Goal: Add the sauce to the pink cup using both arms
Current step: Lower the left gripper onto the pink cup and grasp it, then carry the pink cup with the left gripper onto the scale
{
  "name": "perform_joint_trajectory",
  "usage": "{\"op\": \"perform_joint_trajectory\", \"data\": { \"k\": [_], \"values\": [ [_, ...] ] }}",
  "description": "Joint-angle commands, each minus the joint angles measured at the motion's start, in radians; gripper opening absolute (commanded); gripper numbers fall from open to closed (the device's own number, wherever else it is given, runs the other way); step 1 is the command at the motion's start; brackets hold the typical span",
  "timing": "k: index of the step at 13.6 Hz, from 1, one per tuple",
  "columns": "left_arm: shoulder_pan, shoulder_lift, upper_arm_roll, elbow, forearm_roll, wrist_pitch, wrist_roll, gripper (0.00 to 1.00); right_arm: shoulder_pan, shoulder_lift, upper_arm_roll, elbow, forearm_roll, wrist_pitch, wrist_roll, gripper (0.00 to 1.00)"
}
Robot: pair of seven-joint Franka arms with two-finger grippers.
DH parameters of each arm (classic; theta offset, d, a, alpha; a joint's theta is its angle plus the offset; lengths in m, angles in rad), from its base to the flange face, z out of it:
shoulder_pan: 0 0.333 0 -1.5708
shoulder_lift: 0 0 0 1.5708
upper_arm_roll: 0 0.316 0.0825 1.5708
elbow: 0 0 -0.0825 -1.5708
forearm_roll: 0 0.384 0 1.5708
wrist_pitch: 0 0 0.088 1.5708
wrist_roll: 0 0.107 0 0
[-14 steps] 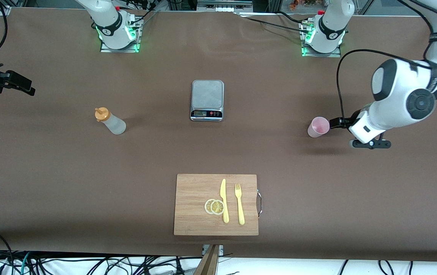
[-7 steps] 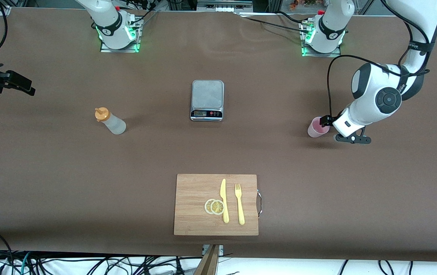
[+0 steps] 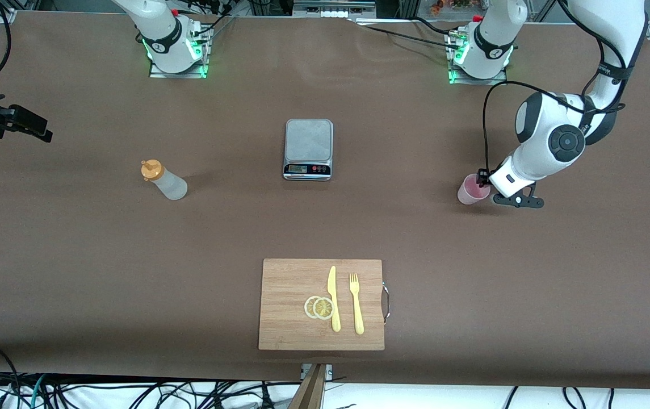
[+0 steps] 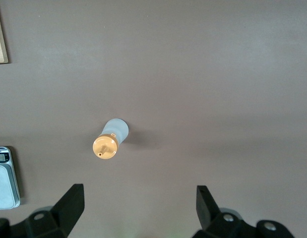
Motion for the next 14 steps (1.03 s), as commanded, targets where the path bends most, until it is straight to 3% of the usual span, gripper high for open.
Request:
{"op": "perform_joint_trajectory", "data": {
  "k": [1, 6, 8, 11, 14],
  "values": [
    [-0.001, -0.001, 0.004, -0.008, 0.001, 0.016, 0.002, 0.04, -0.002, -0.017, 0.004, -0.011, -0.006, -0.008, -0.003, 1.00],
    [-0.028, -0.020, 0.000, 0.041, -0.044, -0.027, -0.023, 0.00, -0.002, -0.017, 0.004, -0.011, -0.004, -0.008, -0.003, 1.00],
    [-0.093, -0.024, -0.008, 0.120, -0.044, -0.113, -0.105, 0.00, -0.002, -0.017, 0.004, -0.011, -0.004, -0.008, -0.003, 1.00],
    [-0.177, -0.023, -0.107, 0.232, -0.047, -0.229, -0.307, 0.00, -0.002, -0.017, 0.004, -0.011, -0.004, -0.008, -0.003, 1.00],
    [-0.329, -0.002, -0.114, 0.272, -0.123, -0.231, -0.441, 0.00, -0.002, -0.017, 0.004, -0.011, -0.004, -0.011, -0.003, 1.00]
  ]
}}
